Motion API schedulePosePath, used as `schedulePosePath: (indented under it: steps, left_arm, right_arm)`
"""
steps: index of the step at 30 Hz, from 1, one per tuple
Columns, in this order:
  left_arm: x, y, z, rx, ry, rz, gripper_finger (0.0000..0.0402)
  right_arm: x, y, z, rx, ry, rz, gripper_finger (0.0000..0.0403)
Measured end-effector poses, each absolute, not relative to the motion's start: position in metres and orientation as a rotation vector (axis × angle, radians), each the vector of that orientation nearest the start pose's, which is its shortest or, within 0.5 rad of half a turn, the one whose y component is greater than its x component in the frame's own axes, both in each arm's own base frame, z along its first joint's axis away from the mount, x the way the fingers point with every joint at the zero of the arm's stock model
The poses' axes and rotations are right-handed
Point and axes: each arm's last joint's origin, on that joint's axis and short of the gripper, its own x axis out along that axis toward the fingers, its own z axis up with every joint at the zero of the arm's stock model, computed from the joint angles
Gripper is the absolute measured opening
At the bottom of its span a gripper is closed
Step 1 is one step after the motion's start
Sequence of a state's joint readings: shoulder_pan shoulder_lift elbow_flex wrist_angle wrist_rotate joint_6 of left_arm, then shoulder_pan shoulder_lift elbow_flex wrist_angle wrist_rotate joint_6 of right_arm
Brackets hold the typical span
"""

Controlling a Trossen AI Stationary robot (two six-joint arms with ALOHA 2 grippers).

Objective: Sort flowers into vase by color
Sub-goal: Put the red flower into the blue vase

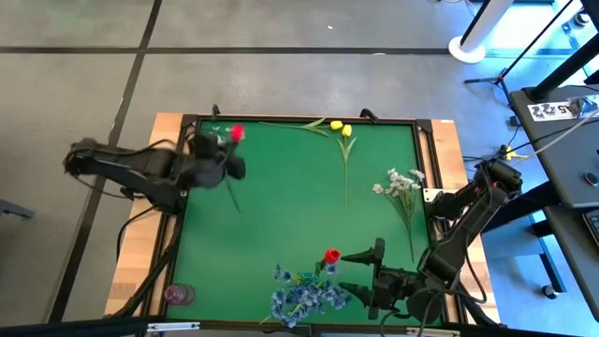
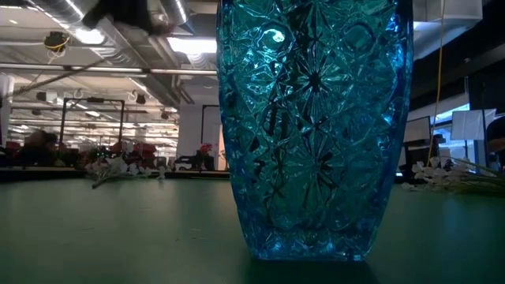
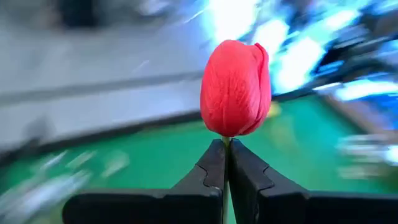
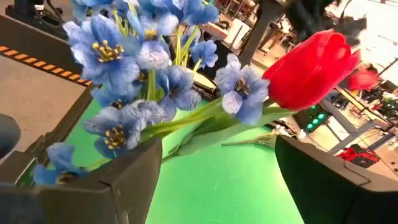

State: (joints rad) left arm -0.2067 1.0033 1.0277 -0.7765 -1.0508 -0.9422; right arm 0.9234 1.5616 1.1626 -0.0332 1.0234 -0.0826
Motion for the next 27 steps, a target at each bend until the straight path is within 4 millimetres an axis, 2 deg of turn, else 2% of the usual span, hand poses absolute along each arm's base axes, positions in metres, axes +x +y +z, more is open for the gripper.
schedulePosePath:
  steps: [4, 7, 9, 12, 16, 19, 24, 27]
  left_arm:
    - [0.196, -0.062, 0.354, -0.296, 0.049, 0.811, 0.0002]
    - [0.203, -0.097, 0.358, -0.238, -0.008, 0.746, 0.0002]
    - [0.208, -0.117, 0.355, -0.206, -0.024, 0.734, 0.0002]
    - [0.218, -0.143, 0.339, -0.165, -0.008, 0.708, 0.0002]
    - [0.232, -0.166, 0.313, -0.151, 0.017, 0.68, 0.0002]
    - [0.234, -0.18, 0.302, -0.133, 0.078, 0.556, 0.0002]
    - [0.224, -0.205, 0.297, -0.061, 0.24, 0.146, 0.0002]
    - [0.214, -0.215, 0.294, -0.003, 0.212, 0.13, 0.0002]
  right_arm:
    - [0.226, 0.258, 0.294, -0.433, 0.244, -0.095, 0.0312]
    - [0.226, 0.257, 0.295, -0.432, 0.241, -0.113, 0.0312]
    - [0.226, 0.257, 0.295, -0.43, 0.239, -0.119, 0.0312]
    - [0.226, 0.257, 0.295, -0.43, 0.236, -0.133, 0.0312]
    - [0.226, 0.257, 0.296, -0.427, 0.233, -0.136, 0.0312]
    - [0.225, 0.256, 0.298, -0.422, 0.229, -0.139, 0.0312]
    - [0.22, 0.256, 0.303, -0.413, 0.219, -0.129, 0.0312]
    - [0.218, 0.257, 0.304, -0.416, 0.215, -0.126, 0.0312]
